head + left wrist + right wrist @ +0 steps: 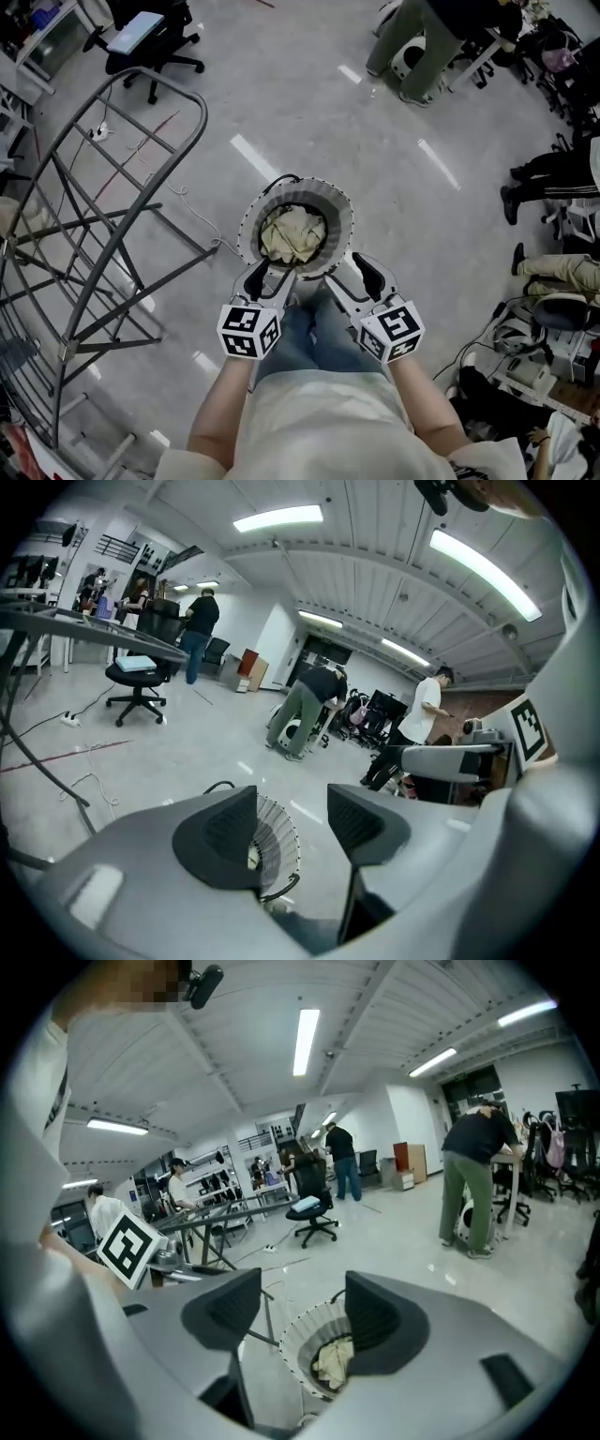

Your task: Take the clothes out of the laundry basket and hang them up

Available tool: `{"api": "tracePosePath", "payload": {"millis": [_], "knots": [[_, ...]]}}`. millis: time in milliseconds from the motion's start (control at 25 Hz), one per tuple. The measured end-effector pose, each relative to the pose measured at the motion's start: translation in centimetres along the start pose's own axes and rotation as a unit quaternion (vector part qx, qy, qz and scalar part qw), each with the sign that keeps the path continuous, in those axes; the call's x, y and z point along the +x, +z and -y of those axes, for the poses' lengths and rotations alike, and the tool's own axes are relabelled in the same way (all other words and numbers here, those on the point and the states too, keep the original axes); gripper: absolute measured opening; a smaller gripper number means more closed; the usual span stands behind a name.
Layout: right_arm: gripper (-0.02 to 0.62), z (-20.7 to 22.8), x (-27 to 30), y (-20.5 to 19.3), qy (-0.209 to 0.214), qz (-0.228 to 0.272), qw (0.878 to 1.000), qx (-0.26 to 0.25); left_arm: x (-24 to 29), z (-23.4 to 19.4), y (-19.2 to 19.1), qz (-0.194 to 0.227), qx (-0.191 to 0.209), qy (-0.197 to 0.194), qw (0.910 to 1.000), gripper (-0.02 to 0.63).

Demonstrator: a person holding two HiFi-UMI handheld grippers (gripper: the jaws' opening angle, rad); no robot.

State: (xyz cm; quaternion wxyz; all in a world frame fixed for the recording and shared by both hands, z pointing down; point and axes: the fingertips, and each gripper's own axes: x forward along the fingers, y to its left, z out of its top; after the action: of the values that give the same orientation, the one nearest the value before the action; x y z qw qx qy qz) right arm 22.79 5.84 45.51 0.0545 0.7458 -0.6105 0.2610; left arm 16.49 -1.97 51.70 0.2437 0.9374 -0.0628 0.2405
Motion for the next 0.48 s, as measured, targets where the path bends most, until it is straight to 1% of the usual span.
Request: {"api": "tracePosePath", "payload": {"millis": [80, 200, 280, 360, 440, 480], "knots": [[0.24, 1.2, 1.5, -2.0, -0.006, -0.021, 1.0, 0.003, 2.1, -1.3, -1.7, -0.018, -0.013, 0.01, 0.9997, 0.224], [0.144, 3.4, 3.9, -5.1, -0.01, -0.059, 0.998, -0.002, 5.8, -3.3, -4.1, -0.046, -0.032, 0.023, 0.9982, 0.224], [0.106, 5.0, 5.7, -7.3, -0.012, -0.086, 0.996, -0.007, 8.1, -4.9, -5.7, -0.064, -0.04, 0.035, 0.9965, 0.224], [0.032, 6.6, 7.7, -9.6, -0.022, -0.111, 0.993, -0.011, 10.4, -6.7, -7.2, -0.08, -0.044, 0.047, 0.9947, 0.221], [0.003, 8.1, 10.0, -12.0, -0.028, -0.132, 0.991, -0.014, 12.9, -8.7, -8.9, -0.095, -0.045, 0.061, 0.9926, 0.207], [0.003, 8.7, 11.1, -13.3, -0.027, -0.141, 0.99, -0.014, 14.1, -9.7, -9.9, -0.104, -0.046, 0.067, 0.9912, 0.203]]}}
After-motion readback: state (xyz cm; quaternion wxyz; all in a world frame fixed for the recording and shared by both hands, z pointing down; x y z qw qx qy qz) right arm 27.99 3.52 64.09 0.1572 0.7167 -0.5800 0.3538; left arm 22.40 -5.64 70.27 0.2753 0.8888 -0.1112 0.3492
